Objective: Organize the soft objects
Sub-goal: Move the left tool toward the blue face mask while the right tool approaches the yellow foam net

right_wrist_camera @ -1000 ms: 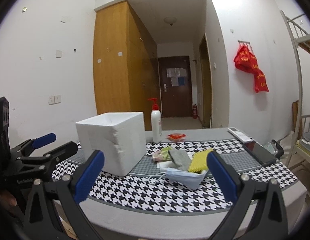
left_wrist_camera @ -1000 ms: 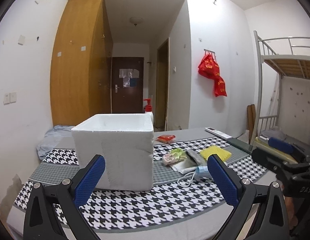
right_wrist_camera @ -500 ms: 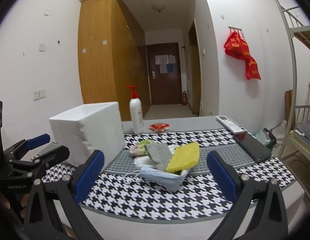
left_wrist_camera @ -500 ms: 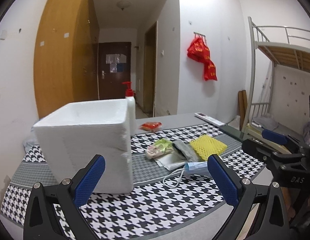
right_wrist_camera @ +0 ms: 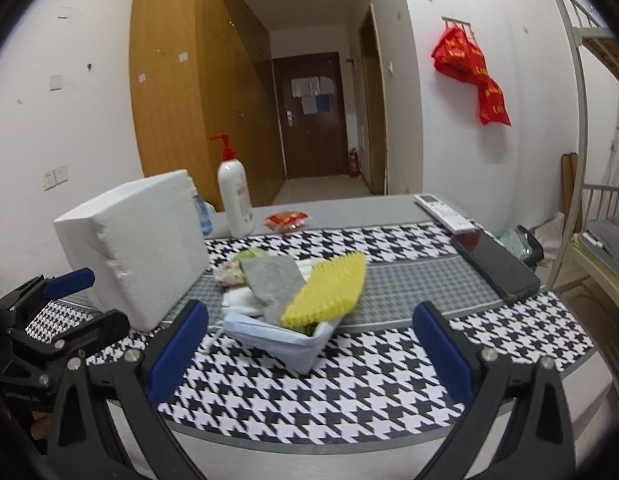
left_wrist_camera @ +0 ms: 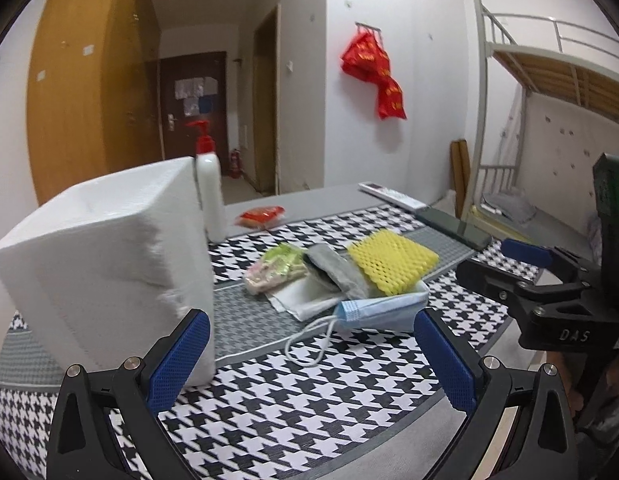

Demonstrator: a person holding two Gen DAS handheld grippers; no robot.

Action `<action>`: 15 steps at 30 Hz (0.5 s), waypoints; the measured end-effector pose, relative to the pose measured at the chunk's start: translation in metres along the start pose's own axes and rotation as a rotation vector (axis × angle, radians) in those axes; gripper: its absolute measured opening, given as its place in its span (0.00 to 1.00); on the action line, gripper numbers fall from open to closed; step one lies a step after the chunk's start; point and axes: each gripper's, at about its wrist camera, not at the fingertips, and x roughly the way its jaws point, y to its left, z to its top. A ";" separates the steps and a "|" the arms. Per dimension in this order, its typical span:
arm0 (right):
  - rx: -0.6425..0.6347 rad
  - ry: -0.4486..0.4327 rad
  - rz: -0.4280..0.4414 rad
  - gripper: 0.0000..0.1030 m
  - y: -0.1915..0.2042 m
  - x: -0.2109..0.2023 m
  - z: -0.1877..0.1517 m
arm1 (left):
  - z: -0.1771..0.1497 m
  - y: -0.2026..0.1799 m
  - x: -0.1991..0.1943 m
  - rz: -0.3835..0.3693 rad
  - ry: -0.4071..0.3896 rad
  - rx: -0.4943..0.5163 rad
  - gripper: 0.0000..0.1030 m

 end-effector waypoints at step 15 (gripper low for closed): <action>0.039 0.067 0.005 1.00 -0.024 0.031 0.003 | 0.010 -0.016 0.050 -0.085 0.130 0.090 0.99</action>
